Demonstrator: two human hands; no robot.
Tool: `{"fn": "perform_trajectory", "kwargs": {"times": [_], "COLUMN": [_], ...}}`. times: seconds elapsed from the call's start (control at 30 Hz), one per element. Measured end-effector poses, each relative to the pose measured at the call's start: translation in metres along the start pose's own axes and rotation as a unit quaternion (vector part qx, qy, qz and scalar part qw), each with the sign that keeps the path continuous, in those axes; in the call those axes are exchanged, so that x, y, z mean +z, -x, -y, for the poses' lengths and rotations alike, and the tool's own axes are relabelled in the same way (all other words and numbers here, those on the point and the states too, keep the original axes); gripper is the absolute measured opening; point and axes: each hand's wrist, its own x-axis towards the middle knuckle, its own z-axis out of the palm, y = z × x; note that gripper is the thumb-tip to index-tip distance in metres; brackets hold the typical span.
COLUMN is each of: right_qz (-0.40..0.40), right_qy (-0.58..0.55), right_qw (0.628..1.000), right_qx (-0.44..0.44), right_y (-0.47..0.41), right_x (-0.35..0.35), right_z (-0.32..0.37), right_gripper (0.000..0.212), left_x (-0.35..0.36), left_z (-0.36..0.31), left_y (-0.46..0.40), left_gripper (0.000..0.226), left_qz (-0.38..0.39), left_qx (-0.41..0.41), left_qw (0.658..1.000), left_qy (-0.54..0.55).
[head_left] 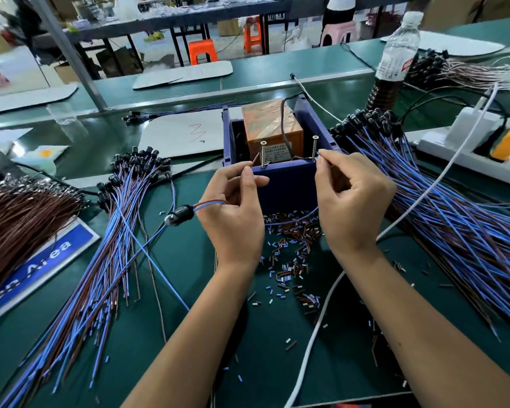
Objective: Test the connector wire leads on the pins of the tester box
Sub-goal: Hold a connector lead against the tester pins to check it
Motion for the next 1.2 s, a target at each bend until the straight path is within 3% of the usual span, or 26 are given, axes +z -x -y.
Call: {"fn": "perform_trajectory", "kwargs": {"times": [0.87, 1.07, 1.2], "right_qz": [0.029, 0.010, 0.011], "right_qy": [-0.005, -0.039, -0.081], "right_qw": [1.000, 0.999, 0.993], "right_qx": [0.000, 0.036, 0.081], "right_y": [0.003, 0.004, 0.004], "right_x": [-0.004, -0.009, -0.019], "right_z": [0.000, -0.001, 0.000], "right_gripper": [0.014, 0.012, 0.013], "left_x": [-0.003, -0.003, 0.017], "left_z": [0.000, -0.015, -0.042], "left_y": [0.003, 0.005, 0.014], "left_gripper": [0.012, 0.011, 0.009], "left_qz": [0.027, -0.026, 0.001], "left_qx": [-0.005, 0.045, -0.004], "left_qw": [1.000, 0.999, 0.999], "left_qy": [0.003, 0.006, 0.054]}}
